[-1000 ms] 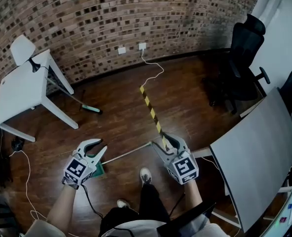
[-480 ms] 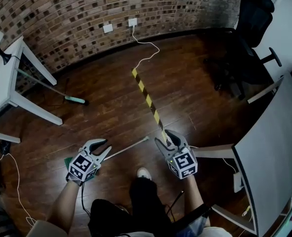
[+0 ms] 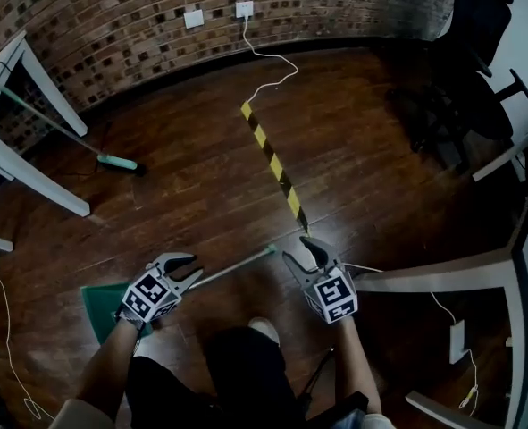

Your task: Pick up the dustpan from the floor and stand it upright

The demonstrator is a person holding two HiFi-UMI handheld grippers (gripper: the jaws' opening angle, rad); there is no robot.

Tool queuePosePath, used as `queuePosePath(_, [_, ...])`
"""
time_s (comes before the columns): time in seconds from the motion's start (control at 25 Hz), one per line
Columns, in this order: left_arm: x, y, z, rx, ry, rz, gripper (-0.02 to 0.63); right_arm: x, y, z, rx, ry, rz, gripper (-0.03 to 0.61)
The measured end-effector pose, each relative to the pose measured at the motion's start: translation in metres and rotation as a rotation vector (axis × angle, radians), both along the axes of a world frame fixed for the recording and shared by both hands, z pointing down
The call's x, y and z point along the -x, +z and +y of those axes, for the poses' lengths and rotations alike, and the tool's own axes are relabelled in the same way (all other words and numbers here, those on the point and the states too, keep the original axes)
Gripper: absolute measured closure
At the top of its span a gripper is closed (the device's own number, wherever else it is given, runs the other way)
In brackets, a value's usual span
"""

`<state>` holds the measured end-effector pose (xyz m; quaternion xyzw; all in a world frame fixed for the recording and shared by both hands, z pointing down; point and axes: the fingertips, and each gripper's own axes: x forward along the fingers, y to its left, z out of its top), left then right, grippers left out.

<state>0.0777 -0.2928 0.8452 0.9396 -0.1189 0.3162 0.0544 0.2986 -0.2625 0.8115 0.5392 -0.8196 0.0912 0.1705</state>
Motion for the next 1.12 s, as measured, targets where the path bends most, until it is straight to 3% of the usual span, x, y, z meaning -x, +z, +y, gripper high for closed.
queuePosePath(0.24, [0.005, 0.096, 0.002, 0.025, 0.046, -0.057, 0.483, 0.003, 0.133, 0.000, 0.074, -0.007, -0.013, 0.367])
queuePosePath(0.56, [0.002, 0.167, 0.017, 0.099, 0.096, -0.153, 0.469, 0.021, 0.254, 0.002, 0.265, -0.088, 0.076, 0.367])
queuePosePath(0.96, [-0.030, 0.229, 0.021, 0.185, 0.127, -0.216, 0.459, 0.012, 0.307, -0.039, 0.318, -0.080, 0.103, 0.367])
queuePosePath(1.0, [-0.031, 0.234, 0.022, 0.191, 0.132, -0.226, 0.459, 0.013, 0.308, -0.042, 0.316, -0.083, 0.105, 0.414])
queuePosePath(1.12, [-0.028, 0.251, 0.024, 0.179, 0.141, -0.282, 0.459, 0.018, 0.312, -0.046, 0.317, -0.100, 0.107, 0.416])
